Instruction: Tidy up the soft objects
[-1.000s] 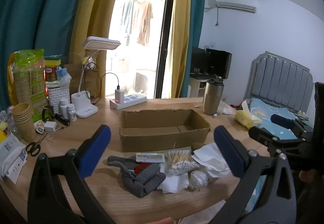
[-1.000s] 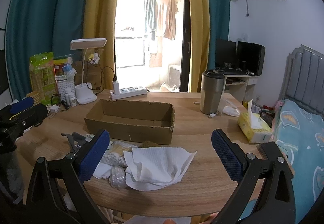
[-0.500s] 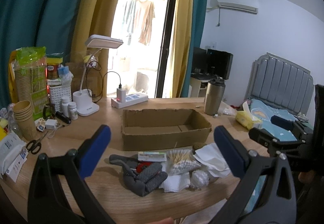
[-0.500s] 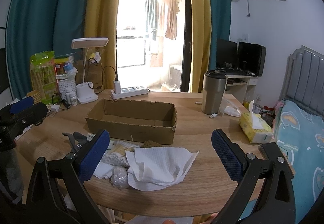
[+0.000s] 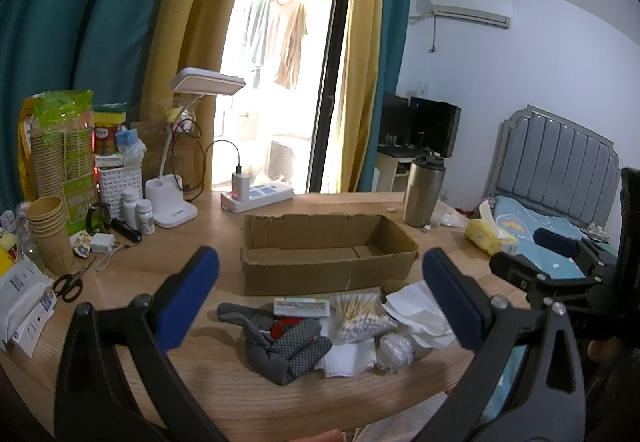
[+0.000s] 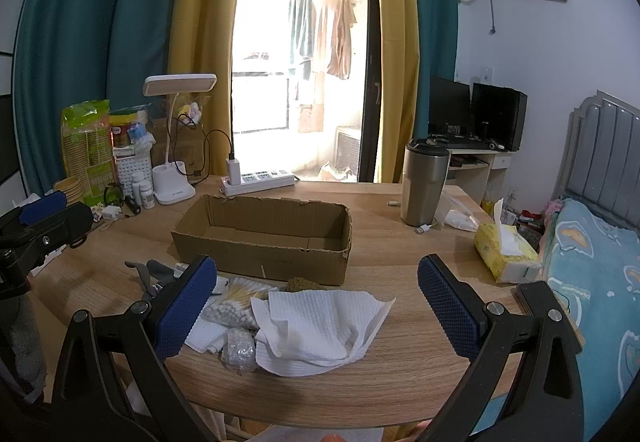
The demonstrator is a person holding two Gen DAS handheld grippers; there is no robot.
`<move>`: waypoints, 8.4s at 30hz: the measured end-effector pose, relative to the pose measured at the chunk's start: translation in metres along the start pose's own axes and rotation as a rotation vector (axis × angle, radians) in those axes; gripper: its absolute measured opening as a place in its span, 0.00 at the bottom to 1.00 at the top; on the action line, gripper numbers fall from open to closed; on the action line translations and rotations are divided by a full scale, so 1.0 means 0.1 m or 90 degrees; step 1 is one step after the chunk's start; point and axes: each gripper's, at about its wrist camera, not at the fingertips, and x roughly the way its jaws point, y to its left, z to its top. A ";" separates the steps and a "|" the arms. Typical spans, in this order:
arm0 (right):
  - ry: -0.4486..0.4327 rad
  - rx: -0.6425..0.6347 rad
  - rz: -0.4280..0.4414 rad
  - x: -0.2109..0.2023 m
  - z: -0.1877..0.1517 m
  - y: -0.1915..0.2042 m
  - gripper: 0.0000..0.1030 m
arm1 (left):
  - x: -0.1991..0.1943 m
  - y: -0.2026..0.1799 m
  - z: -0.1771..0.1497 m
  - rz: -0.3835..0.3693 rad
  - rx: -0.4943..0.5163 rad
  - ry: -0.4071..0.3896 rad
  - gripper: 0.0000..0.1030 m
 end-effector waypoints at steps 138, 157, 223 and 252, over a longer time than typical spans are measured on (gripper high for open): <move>0.171 -0.045 0.366 1.36 0.13 0.93 0.04 | 0.83 0.86 -0.74 -0.004 -0.047 0.299 0.31; 0.087 -0.061 0.280 1.35 0.65 0.42 0.04 | 0.95 1.03 0.08 -0.020 -0.085 0.156 0.31; 0.186 -0.023 0.212 2.15 0.38 -0.26 0.47 | 1.93 0.46 0.24 -0.053 -0.056 0.213 0.65; 0.143 -0.015 0.193 1.22 0.16 -0.12 0.62 | 1.21 0.36 -0.15 -0.064 -0.051 0.204 0.70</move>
